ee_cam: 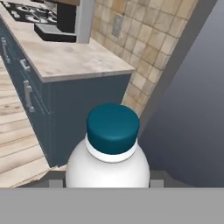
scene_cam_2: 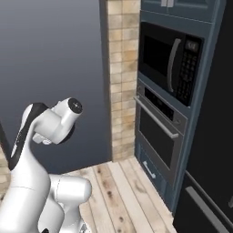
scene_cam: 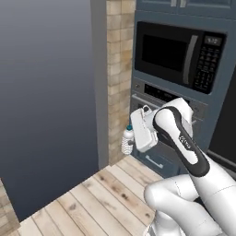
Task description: Sort all alcoholic drinks to one cabinet, and non-alcoholic drinks to the other.
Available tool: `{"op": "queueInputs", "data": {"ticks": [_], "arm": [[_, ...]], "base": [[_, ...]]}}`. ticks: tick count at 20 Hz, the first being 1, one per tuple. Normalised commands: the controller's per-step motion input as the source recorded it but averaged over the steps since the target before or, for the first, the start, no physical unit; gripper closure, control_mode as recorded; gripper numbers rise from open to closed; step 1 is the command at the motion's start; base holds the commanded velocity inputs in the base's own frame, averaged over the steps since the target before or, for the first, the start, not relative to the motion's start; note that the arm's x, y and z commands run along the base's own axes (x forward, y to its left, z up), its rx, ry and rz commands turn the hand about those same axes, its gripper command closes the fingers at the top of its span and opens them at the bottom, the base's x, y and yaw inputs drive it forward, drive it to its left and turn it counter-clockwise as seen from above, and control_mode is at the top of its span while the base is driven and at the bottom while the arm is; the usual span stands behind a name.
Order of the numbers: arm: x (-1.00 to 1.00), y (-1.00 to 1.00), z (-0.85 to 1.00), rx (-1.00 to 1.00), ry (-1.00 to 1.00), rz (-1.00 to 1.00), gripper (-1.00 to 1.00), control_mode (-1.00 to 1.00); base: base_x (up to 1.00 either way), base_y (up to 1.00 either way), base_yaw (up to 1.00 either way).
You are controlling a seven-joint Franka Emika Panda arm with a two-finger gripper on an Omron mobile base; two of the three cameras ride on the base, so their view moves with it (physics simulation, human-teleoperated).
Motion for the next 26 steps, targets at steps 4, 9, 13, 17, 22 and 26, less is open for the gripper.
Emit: {"op": "queueInputs", "data": {"ticks": [4, 9, 13, 17, 22, 26], "arm": [[0.0, 0.0, 0.0, 0.0, 0.0, 0.0, 1.0, 1.0], [0.0, 0.0, 0.0, 0.0, 0.0, 0.0, 1.0, 1.0], [0.0, 0.0, 0.0, 0.0, 0.0, 0.0, 1.0, 1.0], [0.0, 0.0, 0.0, 0.0, 0.0, 0.0, 1.0, 1.0], [0.0, 0.0, 0.0, 0.0, 0.0, 0.0, 1.0, 1.0], [0.0, 0.0, 0.0, 0.0, 0.0, 0.0, 1.0, 1.0]], "base": [[-0.55, -0.32, 0.22], [-0.6, -0.26, 0.2], [-0.6, -0.08, 0.18], [-0.55, 0.0, 0.17], [-0.45, 0.11, 0.18], [-0.24, 0.35, 0.21]]}}
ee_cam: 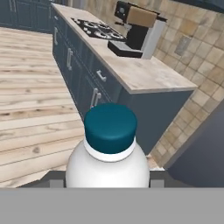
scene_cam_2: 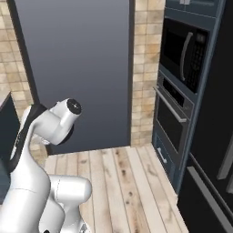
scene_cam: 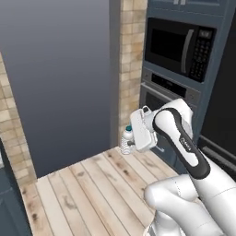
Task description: Sort all alcoholic drinks to one cabinet, and non-alcoholic drinks to the other.
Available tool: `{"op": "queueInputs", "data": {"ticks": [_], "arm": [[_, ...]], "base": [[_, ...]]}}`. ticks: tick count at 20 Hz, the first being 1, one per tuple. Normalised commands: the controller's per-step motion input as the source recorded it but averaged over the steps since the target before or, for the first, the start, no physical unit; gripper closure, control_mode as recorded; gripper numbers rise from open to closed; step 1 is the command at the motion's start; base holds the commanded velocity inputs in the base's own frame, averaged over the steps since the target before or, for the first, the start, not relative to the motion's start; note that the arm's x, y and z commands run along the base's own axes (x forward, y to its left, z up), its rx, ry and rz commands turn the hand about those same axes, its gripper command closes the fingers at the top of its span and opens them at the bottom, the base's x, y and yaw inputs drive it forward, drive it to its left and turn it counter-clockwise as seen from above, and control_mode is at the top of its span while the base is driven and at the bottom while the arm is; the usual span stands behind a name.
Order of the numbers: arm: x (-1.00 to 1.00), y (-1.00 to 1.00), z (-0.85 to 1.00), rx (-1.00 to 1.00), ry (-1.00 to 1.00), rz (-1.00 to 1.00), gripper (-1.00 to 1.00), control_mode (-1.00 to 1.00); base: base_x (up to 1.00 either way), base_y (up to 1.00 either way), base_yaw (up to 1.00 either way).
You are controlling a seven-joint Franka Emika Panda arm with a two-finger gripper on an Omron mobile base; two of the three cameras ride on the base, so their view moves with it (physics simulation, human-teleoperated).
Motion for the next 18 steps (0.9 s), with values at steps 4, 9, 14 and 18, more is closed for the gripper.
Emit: {"op": "queueInputs", "data": {"ticks": [4, 9, 14, 18], "arm": [[0.0, 0.0, 0.0, 0.0, 0.0, 0.0, 1.0, 1.0], [0.0, 0.0, 0.0, 0.0, 0.0, 0.0, 1.0, 1.0], [0.0, 0.0, 0.0, 0.0, 0.0, 0.0, 1.0, 1.0], [0.0, 0.0, 0.0, 0.0, 0.0, 0.0, 1.0, 1.0]], "base": [[-0.13, 0.53, 0.22], [-0.16, 0.55, 0.21], [-0.08, 0.5, 0.18], [0.0, 0.63, 0.15]]}}
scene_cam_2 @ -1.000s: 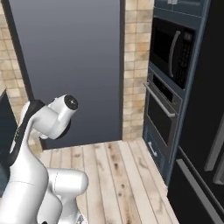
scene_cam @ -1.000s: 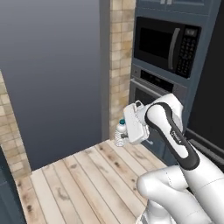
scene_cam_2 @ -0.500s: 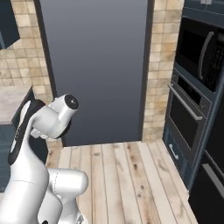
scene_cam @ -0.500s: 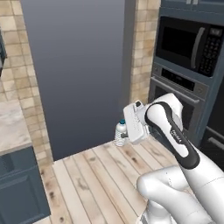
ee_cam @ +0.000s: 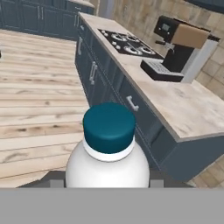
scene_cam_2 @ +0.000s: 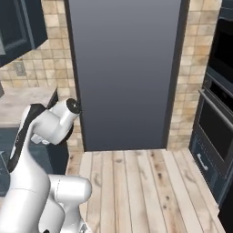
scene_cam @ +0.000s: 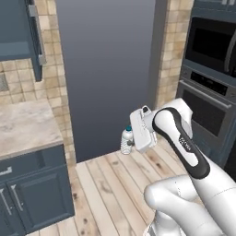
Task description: Sort all alcoholic drinks to one cabinet, and non-alcoholic drinks to the other.
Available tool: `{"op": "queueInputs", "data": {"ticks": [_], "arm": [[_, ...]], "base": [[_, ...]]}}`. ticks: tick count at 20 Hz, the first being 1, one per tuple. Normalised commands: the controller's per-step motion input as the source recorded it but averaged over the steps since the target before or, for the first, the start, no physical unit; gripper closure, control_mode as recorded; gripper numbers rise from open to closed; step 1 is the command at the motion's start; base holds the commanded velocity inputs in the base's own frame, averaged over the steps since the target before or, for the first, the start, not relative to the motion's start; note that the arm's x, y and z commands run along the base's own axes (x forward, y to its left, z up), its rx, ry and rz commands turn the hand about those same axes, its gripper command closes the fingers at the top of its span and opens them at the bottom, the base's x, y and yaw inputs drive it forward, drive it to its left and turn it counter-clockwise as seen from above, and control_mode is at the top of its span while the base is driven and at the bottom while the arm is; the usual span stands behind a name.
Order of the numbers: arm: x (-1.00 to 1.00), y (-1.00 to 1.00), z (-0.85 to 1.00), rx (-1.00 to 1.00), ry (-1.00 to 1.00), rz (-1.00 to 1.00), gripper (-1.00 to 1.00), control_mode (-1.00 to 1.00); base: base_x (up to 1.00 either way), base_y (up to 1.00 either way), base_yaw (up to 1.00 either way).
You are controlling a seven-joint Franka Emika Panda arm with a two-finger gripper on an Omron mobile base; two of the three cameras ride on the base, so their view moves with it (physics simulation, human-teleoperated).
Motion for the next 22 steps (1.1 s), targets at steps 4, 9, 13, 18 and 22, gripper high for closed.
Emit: {"op": "queueInputs", "data": {"ticks": [4, 9, 13, 18, 22], "arm": [[0.0, 0.0, 0.0, 0.0, 0.0, 0.0, 1.0, 1.0], [0.0, 0.0, 0.0, 0.0, 0.0, 0.0, 1.0, 1.0], [0.0, 0.0, 0.0, 0.0, 0.0, 0.0, 1.0, 1.0], [0.0, 0.0, 0.0, 0.0, 0.0, 0.0, 1.0, 1.0], [0.0, 0.0, 0.0, 0.0, 0.0, 0.0, 1.0, 1.0]], "base": [[0.0, 0.69, 0.15], [0.0, 0.74, 0.14], [0.0, 0.76, 0.13], [0.0, 0.82, 0.12], [0.0, 0.85, 0.11]]}}
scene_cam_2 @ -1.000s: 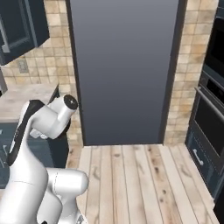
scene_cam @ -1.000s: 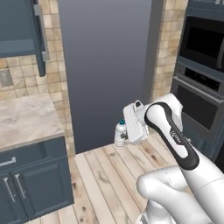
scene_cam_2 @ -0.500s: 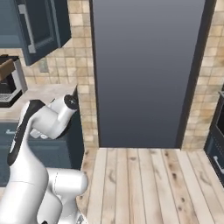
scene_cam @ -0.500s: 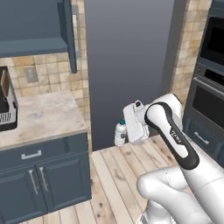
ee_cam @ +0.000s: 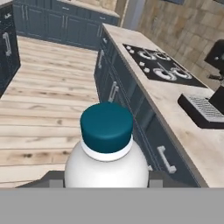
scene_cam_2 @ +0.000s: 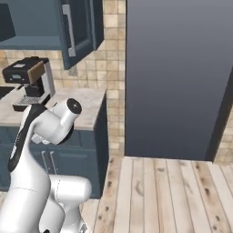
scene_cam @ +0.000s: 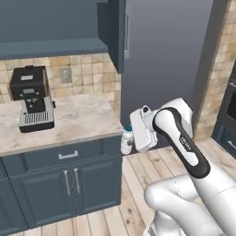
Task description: Sort all alcoholic drinks to one cabinet, and non-alcoholic drinks to the other.
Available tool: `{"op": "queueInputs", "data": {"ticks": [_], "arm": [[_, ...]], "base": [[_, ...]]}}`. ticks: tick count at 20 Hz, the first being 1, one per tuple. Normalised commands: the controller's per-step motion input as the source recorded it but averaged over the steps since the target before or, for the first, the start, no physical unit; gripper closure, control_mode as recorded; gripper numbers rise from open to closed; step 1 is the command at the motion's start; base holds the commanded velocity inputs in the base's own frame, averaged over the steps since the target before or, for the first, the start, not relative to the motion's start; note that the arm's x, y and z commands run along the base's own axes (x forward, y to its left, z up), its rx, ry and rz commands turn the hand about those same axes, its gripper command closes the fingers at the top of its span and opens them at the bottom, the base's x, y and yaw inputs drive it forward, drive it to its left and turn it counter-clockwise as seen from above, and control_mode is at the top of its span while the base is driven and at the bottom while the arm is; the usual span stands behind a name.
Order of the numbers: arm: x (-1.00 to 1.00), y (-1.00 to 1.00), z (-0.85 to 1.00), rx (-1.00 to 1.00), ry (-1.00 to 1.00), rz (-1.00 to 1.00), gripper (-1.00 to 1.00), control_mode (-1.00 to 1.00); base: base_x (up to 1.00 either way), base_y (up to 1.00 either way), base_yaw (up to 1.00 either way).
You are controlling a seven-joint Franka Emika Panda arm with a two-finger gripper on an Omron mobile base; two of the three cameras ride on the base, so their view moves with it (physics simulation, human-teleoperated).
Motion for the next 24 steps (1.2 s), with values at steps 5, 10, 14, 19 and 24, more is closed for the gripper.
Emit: {"op": "queueInputs", "data": {"ticks": [5, 10, 14, 19, 24], "arm": [[0.0, 0.0, 0.0, 0.0, 0.0, 0.0, 1.0, 1.0], [0.0, 0.0, 0.0, 0.0, 0.0, 0.0, 1.0, 1.0], [0.0, 0.0, 0.0, 0.0, 0.0, 0.0, 1.0, 1.0], [0.0, 0.0, 0.0, 0.0, 0.0, 0.0, 1.0, 1.0], [0.0, 0.0, 0.0, 0.0, 0.0, 0.0, 1.0, 1.0]], "base": [[0.0, 0.86, 0.1], [0.14, 0.78, 0.06], [0.54, 0.6, 0.0], [0.82, 0.37, -0.02], [0.8, 0.33, -0.06]]}}
